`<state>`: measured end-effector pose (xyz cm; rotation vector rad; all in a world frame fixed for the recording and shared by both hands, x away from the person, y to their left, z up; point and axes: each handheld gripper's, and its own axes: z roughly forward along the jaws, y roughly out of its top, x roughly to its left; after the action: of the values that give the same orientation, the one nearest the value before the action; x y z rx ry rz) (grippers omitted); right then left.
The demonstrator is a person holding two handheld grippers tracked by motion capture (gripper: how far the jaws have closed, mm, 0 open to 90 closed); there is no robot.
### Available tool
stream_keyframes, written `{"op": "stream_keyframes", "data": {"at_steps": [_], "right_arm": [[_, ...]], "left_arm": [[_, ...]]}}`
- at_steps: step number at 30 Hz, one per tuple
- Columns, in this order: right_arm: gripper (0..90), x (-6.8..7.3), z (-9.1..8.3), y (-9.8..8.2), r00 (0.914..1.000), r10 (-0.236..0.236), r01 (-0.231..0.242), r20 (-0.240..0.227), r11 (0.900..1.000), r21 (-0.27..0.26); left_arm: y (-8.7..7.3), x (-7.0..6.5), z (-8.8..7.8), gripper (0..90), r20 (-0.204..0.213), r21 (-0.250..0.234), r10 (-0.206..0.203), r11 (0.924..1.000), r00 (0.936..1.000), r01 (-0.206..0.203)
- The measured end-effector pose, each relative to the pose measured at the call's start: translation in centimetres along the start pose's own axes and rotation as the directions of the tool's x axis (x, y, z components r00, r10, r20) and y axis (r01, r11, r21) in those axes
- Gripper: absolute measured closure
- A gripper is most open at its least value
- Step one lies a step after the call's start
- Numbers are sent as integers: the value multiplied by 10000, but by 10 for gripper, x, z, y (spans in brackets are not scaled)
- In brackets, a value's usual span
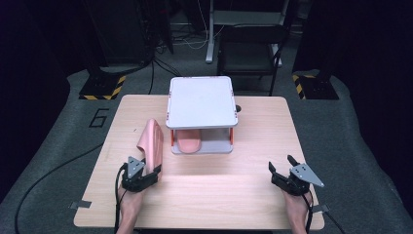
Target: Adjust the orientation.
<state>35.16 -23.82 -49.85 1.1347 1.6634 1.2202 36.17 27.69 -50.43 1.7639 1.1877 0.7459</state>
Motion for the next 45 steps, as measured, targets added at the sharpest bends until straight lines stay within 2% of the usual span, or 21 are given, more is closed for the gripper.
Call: {"op": "stream_keyframes", "data": {"at_steps": [4,7,12,13,15,16,19,20,22,27,29,31,32,33,34,36,37,38,40,42,45], "right_arm": [[228,0,0,0,10000,-14,14,-31,10000,-3],[228,1,0,0,10000,-45,45,42,10000,1],[228,2,1,0,10000,-10,10,-31,10000,-50],[228,2,1,0,10000,-13,13,-22,10000,-51],[228,2,1,0,10000,-20,20,-87,10000,-11],[228,2,1,0,10000,-18,17,-92,10000,-7],[228,2,1,0,9999,-55,55,-128,10000,7],[228,2,1,0,9999,-53,53,-110,10000,9],[228,1,1,0,9999,-18,18,-105,10000,9],[228,1,1,-1,9999,-50,50,-94,10000,-2],[228,1,1,0,9999,-63,63,-114,10000,53],[229,1,2,0,9999,-59,59,-92,10000,-3],[229,2,1,0,9999,-61,61,-88,10000,-4],[229,2,1,0,9999,-54,54,-129,10000,20],[229,1,1,0,9999,-55,55,-92,10000,12],[228,1,1,0,10000,-9,9,-71,10000,-10],[229,1,1,0,10000,-3,2,-58,10000,-26],[229,1,1,-1,10000,-32,32,-42,10000,-21],[229,1,1,-1,10000,8,-8,-86,10000,82],[228,1,2,-1,9999,-30,31,-127,10000,82],[229,2,2,-1,9999,-92,92,-116,9999,66]], "left_arm": [[-5,20,-11,562,-799,-601,-567,9968,9952,519],[-6,42,-25,594,-1082,-1092,-1101,9892,9880,983],[-14,63,-44,603,-1935,-1383,-1170,9862,9741,910],[-16,65,-46,603,-1944,-1361,-1168,9865,9740,911],[-20,71,-46,599,-1545,-914,-1090,9912,9820,957],[-23,72,-47,598,-1505,-719,-914,9941,9844,813],[-25,75,-48,589,-1126,-554,-801,9957,9904,742],[-24,76,-48,581,-859,-542,-876,9951,9924,832],[-23,78,-48,529,-353,-779,-1232,9897,9918,1201],[-17,83,-51,406,14,-1475,-1667,9752,9860,1651],[-14,86,-51,398,-47,-1872,-1736,9676,9848,1696],[-13,88,-51,399,-98,-2000,-1701,9658,9854,1647],[-9,93,-49,405,-385,-2283,-1763,9598,9836,1631],[-8,95,-49,413,-568,-2287,-1831,9593,9815,1657],[-7,97,-50,419,-682,-2366,-1959,9557,9782,1749],[-7,103,-52,435,-879,-2586,-2397,9428,9669,2102],[-7,103,-52,437,-879,-2586,-2397,9428,9669,2102],[-8,106,-53,437,-1207,-2459,-2535,9444,9598,2185],[-11,108,-50,437,-1115,-2061,-2481,9531,9623,2218],[-12,107,-49,441,-1037,-2175,-2487,9505,9630,2220],[-11,105,-49,442,-906,-2028,-2398,9547,9666,2178]]}}
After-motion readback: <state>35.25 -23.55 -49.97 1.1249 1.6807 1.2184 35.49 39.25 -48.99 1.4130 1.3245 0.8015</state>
